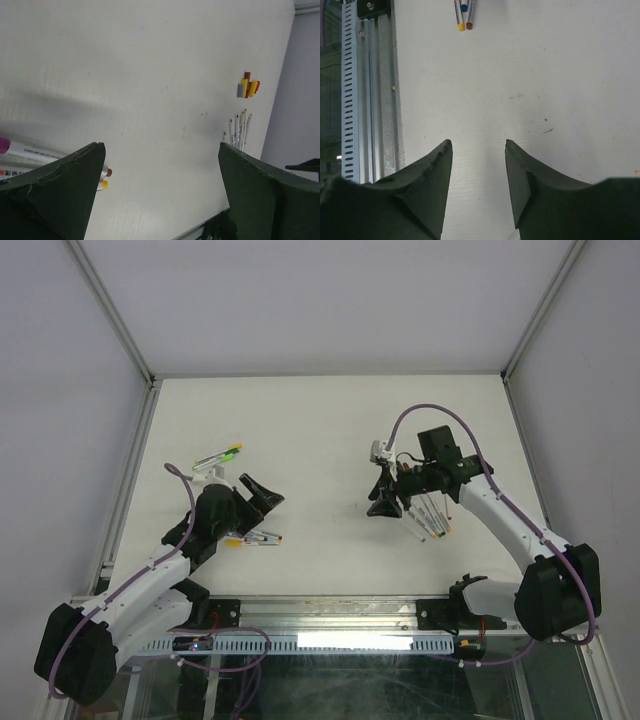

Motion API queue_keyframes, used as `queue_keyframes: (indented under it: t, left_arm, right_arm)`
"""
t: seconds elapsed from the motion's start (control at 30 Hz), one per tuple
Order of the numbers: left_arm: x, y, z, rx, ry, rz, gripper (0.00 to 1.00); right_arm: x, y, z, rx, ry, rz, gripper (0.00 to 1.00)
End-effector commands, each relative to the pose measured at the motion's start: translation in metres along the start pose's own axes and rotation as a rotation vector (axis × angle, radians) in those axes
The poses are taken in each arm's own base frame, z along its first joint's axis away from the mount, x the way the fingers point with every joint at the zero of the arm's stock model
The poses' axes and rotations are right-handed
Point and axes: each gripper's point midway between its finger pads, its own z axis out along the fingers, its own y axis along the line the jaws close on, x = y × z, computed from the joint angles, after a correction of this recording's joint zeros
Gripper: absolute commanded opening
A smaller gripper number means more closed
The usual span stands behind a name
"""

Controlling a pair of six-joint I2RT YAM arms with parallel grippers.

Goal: Open the pen caps
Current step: Move the pen to the center of the board.

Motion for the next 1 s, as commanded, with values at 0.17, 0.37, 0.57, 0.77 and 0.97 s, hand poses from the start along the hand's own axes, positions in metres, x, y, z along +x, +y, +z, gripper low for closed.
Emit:
queue_keyframes:
  t: [0.17, 0.37, 0.57, 0.77, 0.97]
  left_arm:
    - [-0.002, 0.034, -0.009, -0.271, -0.045, -0.072, 0.99]
    - [-0.045, 0.020, -0.019, -0.309, -0.184, 0.092, 0.99]
    - [-0.088, -0.009, -0.049, -0.278, -0.331, 0.229, 0.99]
    - [-0.127, -0.026, -0.105, -0.273, -0.505, 0.234, 0.99]
    - [-0.143, -0.041, -0.143, -0.202, -0.600, 0.244, 0.99]
  right_arm:
    - [-0.003, -0.002, 0.016, 0.001, 0.006, -0.023, 0.49]
    - [-0.022, 0.005, 0.058, -0.014, -0.002, -0.007, 0.48]
    - [-0.047, 0.005, 0.118, -0.005, 0.023, 0.020, 0.49]
    - [-0.065, -0.009, 0.174, 0.068, 0.063, 0.139, 0.48]
    - [-0.060, -0.012, 0.216, 0.135, 0.150, 0.154, 0.47]
